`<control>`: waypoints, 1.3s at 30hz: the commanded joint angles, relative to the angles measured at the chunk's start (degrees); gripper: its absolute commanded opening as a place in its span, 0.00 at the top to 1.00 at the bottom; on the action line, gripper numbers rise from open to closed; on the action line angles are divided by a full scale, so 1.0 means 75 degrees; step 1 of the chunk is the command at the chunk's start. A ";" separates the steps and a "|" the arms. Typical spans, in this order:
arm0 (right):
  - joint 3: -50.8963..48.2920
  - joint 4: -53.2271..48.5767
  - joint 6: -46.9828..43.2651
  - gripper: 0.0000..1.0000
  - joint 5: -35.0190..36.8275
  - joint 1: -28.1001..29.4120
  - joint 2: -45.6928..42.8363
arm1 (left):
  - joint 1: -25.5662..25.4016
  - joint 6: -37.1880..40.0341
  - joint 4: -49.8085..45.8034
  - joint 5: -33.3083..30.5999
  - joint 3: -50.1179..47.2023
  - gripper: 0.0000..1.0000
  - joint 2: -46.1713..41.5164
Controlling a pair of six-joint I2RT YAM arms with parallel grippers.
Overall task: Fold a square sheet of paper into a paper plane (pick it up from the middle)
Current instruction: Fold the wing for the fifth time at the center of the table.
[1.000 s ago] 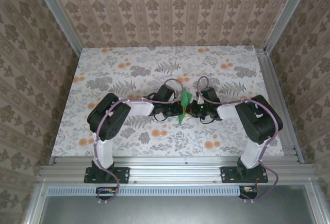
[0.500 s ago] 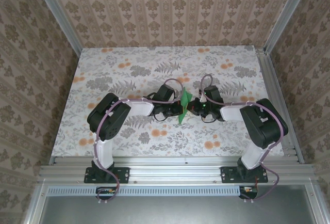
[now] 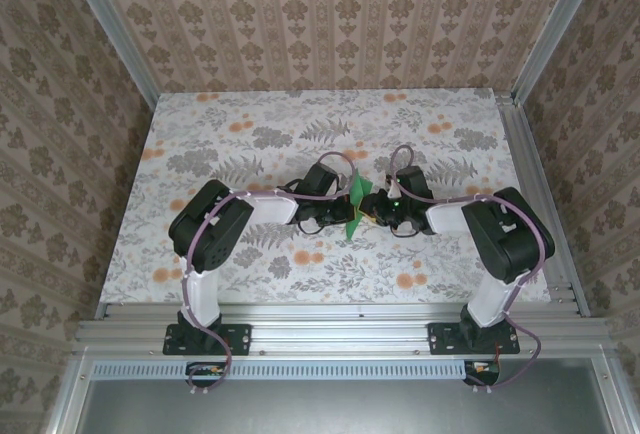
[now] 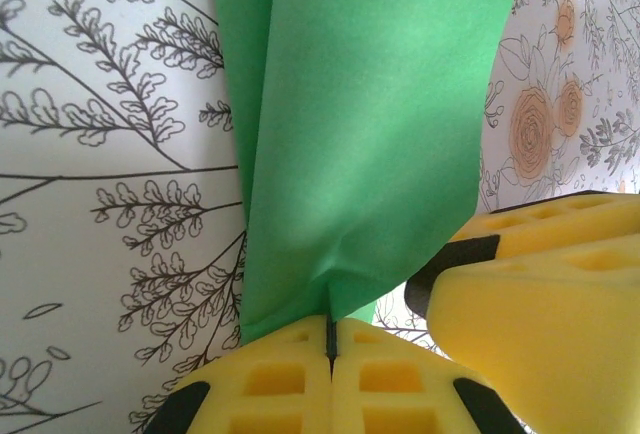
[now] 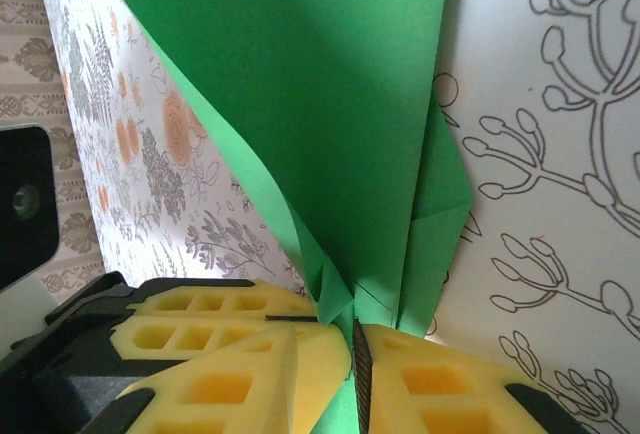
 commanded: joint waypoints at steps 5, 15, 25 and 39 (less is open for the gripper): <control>0.0237 0.0478 0.0240 0.73 -0.0432 -0.0011 0.0463 | 0.0008 0.0336 -0.0144 0.0149 0.0196 1.00 0.0074; 0.0231 0.0698 0.0344 0.75 -0.0568 -0.0010 0.0573 | -0.0072 0.0783 -0.0674 0.0215 0.0610 1.00 0.0220; 0.0145 0.1171 0.0802 0.75 -0.0800 -0.0088 0.0594 | -0.0088 0.1044 -0.0837 0.0167 0.0651 1.00 0.0152; -0.0055 0.2035 0.1347 0.80 -0.0947 -0.0207 0.1025 | -0.0126 0.1572 -0.0933 0.0360 0.0752 1.00 0.0113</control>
